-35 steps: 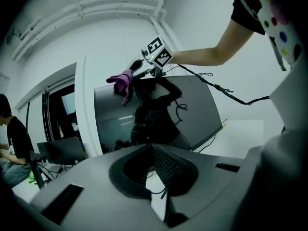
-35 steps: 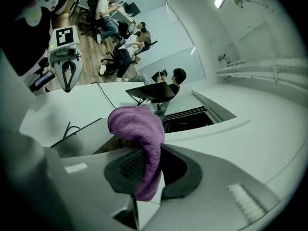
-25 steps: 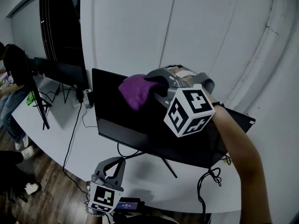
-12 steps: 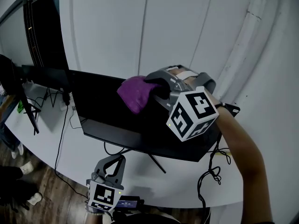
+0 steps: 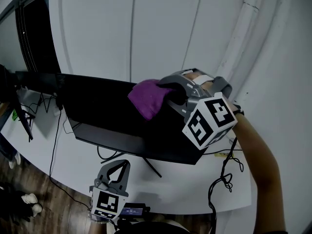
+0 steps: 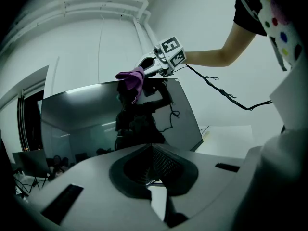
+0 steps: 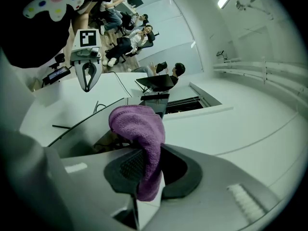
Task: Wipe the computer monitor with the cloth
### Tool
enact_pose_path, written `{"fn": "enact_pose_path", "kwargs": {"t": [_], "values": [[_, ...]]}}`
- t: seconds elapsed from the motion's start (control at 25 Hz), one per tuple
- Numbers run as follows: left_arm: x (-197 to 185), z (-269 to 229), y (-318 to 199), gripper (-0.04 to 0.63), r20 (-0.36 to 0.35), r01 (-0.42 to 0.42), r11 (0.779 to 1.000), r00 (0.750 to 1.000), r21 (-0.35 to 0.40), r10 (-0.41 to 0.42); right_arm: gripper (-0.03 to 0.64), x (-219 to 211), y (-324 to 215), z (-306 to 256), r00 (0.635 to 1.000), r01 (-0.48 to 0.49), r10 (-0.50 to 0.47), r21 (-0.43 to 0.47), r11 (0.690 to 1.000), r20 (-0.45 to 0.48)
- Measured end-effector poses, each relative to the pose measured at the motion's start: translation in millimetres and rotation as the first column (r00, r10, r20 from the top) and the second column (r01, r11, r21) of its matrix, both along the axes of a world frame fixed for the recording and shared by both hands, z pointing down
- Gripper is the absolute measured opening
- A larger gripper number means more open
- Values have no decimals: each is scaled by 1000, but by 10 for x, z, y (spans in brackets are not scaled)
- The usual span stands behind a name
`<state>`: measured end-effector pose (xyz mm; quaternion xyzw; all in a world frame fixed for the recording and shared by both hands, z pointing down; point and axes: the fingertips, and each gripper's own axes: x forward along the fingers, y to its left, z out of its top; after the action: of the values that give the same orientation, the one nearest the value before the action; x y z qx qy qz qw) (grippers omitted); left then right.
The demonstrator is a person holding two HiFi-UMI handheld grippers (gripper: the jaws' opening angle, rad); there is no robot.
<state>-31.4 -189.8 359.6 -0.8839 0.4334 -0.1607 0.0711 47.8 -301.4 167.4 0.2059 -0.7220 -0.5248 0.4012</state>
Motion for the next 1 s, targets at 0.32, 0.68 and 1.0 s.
{"fn": "enact_pose_path", "kwargs": {"t": [0.32,0.68,1.0], "values": [[456,-9,50,6,-19,-43,999,999,0,43,72,648,175,18,998,-59,60,9,998,-10],[963,-83,249,6,-16,-109,994,994,-5,109,72,1390,499,-85,989,-149,149,21,989,-9],[1251,-15,293,6,-3,-147,989,989,-5,147,72,1929,592,9,974,-225,225,11,974,20]]}}
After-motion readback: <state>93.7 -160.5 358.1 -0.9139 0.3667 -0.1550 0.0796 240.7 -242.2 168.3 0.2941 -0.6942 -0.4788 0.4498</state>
